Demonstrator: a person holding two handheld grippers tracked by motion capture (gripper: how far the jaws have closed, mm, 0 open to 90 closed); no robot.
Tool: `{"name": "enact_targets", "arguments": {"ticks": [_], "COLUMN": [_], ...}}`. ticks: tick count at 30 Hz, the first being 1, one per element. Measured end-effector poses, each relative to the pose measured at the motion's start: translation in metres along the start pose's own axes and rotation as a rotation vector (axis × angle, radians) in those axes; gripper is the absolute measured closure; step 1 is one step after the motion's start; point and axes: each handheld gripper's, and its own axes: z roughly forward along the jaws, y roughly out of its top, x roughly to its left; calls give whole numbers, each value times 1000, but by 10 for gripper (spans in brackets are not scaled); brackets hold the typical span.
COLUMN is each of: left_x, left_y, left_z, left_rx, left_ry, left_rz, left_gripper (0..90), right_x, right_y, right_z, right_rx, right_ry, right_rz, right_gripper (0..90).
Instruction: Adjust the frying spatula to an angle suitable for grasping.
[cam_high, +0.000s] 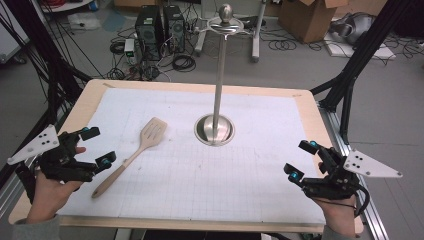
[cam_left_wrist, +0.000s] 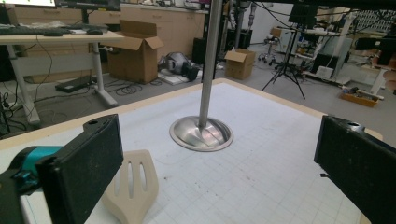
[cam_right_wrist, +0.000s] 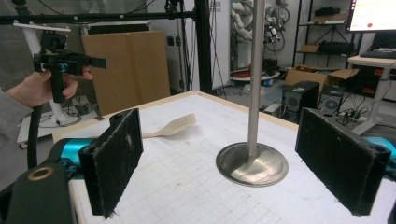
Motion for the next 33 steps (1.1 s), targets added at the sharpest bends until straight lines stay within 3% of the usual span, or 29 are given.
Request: {"name": "enact_targets", "arguments": {"ticks": [8, 11, 19, 25, 29, 30, 31, 33], "left_x": [0, 1, 2, 5, 7, 6, 5, 4], "left_y": [0, 0, -8, -16, -21, -23, -24, -26], "left_z": [-2, -2, 7, 8, 5, 4, 3, 4], "left_rx": [-25, -35, 35, 42, 60, 71, 82, 111], "left_ry": [39, 31, 50, 50, 76, 88, 97, 109], "left_rz": [-13, -34, -6, -5, 7, 23, 31, 51], "left_gripper": [17, 17, 17, 18, 125, 256, 256, 378], "right_x": [0, -1, -2, -3, -3, -3, -3, -3], "right_y": [-1, -2, -3, -5, -7, -7, -7, -7], "right_z": [2, 3, 3, 4, 6, 7, 7, 8], "right_rx": [12, 18, 21, 25, 36, 41, 41, 44], "right_ry": [8, 9, 8, 12, 13, 15, 15, 18], "right_rz": [-1, 0, 8, 15, 21, 20, 20, 20], "right_gripper": [141, 141, 141, 141, 141, 141, 141, 141]}}
